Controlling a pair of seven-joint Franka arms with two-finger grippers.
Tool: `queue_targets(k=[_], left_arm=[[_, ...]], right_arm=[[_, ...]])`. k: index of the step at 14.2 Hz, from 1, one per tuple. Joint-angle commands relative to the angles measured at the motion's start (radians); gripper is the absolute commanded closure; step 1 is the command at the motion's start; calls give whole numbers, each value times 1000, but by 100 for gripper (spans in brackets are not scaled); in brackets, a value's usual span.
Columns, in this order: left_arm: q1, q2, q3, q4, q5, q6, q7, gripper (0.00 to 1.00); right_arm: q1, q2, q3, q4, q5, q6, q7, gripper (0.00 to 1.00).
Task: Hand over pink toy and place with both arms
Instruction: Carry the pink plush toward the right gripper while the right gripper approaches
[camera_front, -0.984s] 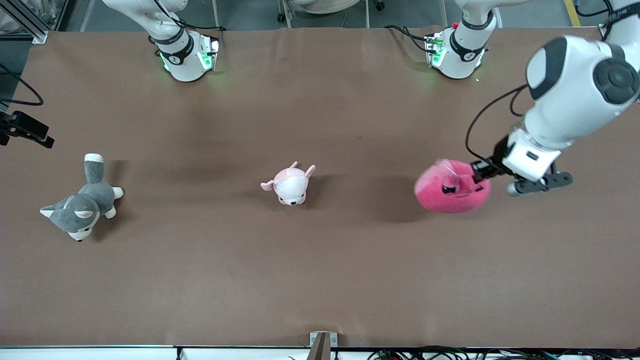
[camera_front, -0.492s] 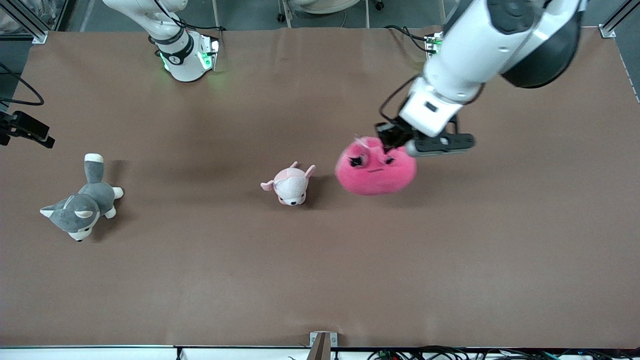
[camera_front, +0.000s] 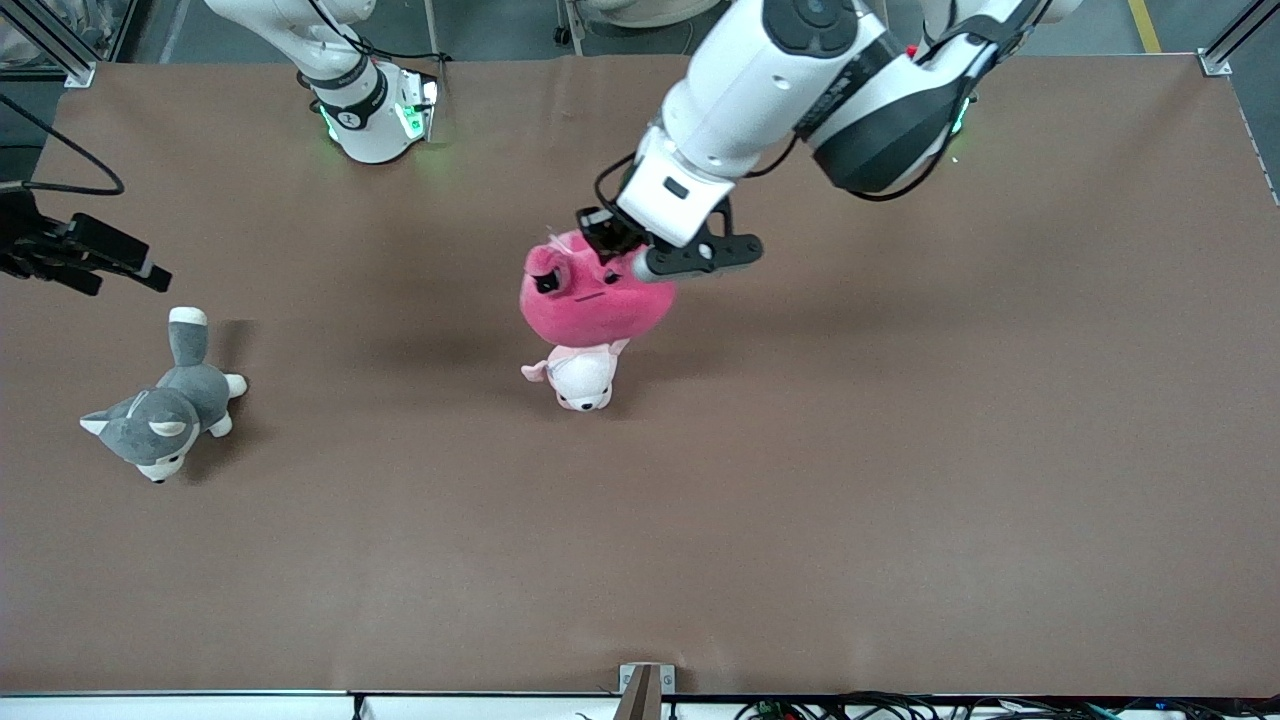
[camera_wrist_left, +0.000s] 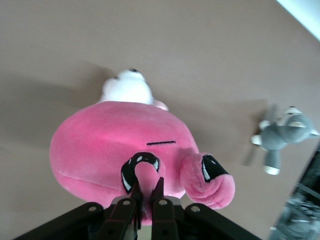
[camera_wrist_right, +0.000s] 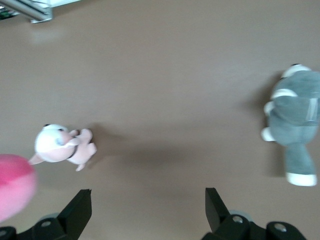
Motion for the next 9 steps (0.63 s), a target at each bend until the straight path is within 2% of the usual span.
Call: queue_targets(k=[1,5,7,9], left_arm=[[-41,37,-2,44,-61,99,-83,100],[-65,53,-2,44,-67,230,-116,100],[-74,71,-2,44,-67,293,-153,100],[-91,93,-2,46,-67,351,-168,100]], right_arm=[[63,7,-1,-23,58,16,19,0],[138,82,-1,20,151,28,26,1],[169,101,-1,35,160,56,80,10],[199,113,-1,58,170,63,171,25]])
